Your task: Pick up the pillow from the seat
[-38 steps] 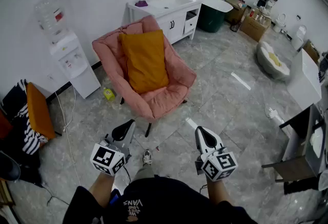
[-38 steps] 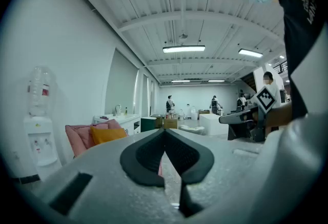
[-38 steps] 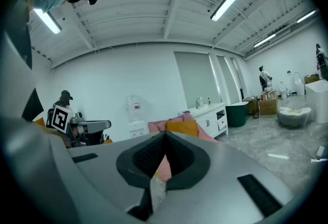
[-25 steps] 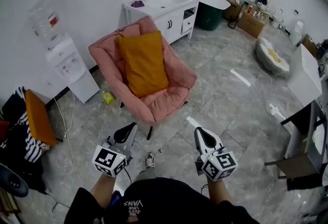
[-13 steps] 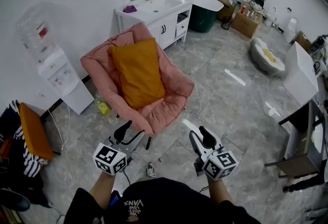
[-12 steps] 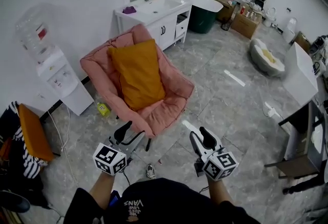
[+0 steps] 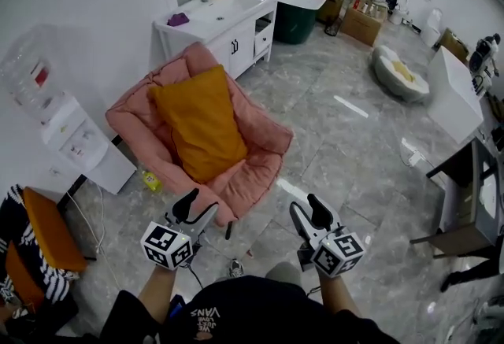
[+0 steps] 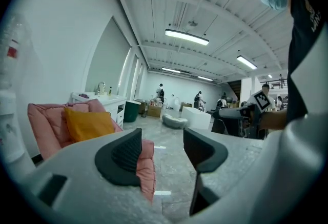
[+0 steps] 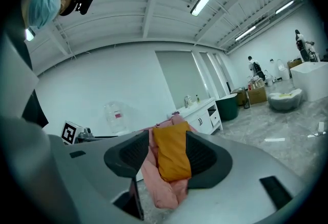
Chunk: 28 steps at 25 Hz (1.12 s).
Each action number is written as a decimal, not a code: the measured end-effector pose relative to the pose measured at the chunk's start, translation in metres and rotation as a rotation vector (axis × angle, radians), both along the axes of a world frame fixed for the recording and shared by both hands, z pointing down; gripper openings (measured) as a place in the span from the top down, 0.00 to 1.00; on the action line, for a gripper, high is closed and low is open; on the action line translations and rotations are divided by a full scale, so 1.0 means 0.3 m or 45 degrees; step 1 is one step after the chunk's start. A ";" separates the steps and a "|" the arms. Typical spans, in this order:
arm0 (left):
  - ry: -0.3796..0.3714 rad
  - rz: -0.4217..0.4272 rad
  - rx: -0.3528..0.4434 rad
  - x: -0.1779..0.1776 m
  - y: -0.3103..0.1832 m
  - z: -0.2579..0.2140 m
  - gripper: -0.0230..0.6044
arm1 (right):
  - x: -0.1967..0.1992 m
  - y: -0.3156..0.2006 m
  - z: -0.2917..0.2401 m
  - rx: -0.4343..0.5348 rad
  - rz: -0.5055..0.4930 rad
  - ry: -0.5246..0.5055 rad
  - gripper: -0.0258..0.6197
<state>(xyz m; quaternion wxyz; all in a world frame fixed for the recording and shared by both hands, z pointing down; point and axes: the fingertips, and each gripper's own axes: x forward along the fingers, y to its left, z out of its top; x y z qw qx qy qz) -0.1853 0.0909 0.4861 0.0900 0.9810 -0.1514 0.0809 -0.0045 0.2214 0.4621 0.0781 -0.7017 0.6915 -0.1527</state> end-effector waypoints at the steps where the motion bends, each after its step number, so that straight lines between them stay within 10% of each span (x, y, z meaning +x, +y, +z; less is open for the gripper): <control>1: 0.001 0.013 -0.008 0.022 -0.002 0.005 0.57 | 0.014 -0.009 0.002 -0.003 -0.004 0.002 0.63; 28: -0.021 -0.403 0.006 0.690 0.045 -0.036 0.56 | 0.719 -0.202 0.013 -0.057 -0.518 0.007 0.63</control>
